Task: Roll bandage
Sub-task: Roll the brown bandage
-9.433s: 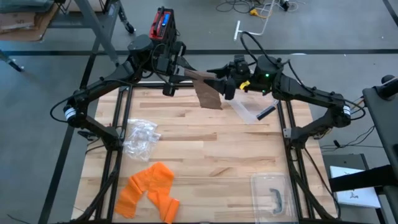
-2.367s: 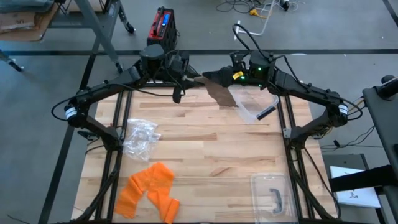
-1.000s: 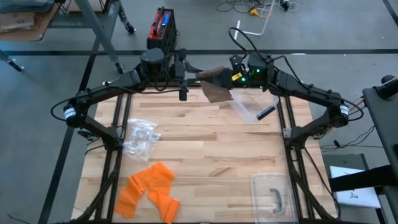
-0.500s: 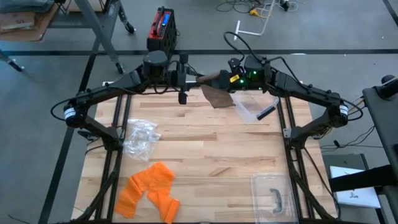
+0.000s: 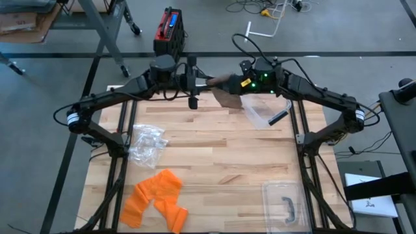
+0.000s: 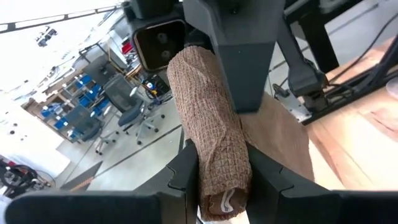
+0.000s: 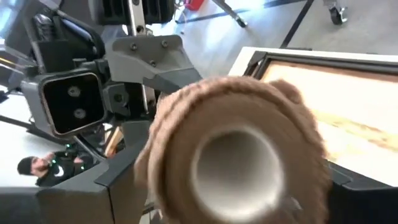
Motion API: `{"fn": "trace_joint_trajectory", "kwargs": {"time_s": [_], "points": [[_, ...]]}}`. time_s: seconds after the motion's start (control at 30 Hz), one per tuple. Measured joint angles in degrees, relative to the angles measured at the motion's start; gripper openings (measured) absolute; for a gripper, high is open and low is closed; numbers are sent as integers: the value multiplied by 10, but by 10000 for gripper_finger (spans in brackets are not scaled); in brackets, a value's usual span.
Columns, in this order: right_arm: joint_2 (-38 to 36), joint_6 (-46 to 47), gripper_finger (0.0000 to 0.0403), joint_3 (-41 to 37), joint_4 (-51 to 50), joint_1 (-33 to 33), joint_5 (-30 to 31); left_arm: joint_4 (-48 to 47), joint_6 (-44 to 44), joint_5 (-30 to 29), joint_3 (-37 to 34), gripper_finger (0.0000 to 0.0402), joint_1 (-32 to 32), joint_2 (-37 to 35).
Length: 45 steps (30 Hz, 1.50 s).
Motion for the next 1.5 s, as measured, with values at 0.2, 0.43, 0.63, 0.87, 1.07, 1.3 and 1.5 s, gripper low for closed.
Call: {"fn": "trace_joint_trajectory", "kwargs": {"time_s": [0.2, 0.43, 0.63, 0.87, 1.07, 1.3, 1.5], "points": [[-17, -8, 312, 0, -24, -1, 0, 3, -14, -3, 0, 84, 1, -8], [-60, -23, 323, 0, -31, -3, 4, 0, 1, 4, 0, 84, 1, -11], [-53, 24, 316, 0, -29, -3, 15, 9, 15, 20, 1, 84, -6, -5], [-34, 51, 307, 0, -10, -3, -13, 5, 34, 16, 1, 84, -10, 9], [-27, 61, 291, 0, -10, -4, -9, 5, 45, -11, 1, 84, -11, 14], [-16, 77, 255, 0, -7, -8, -15, 8, 48, -14, 1, 84, -14, 15], [-14, 73, 190, -1, -2, -14, -20, 10, 44, 1, 2, 100, -13, 15]]}}
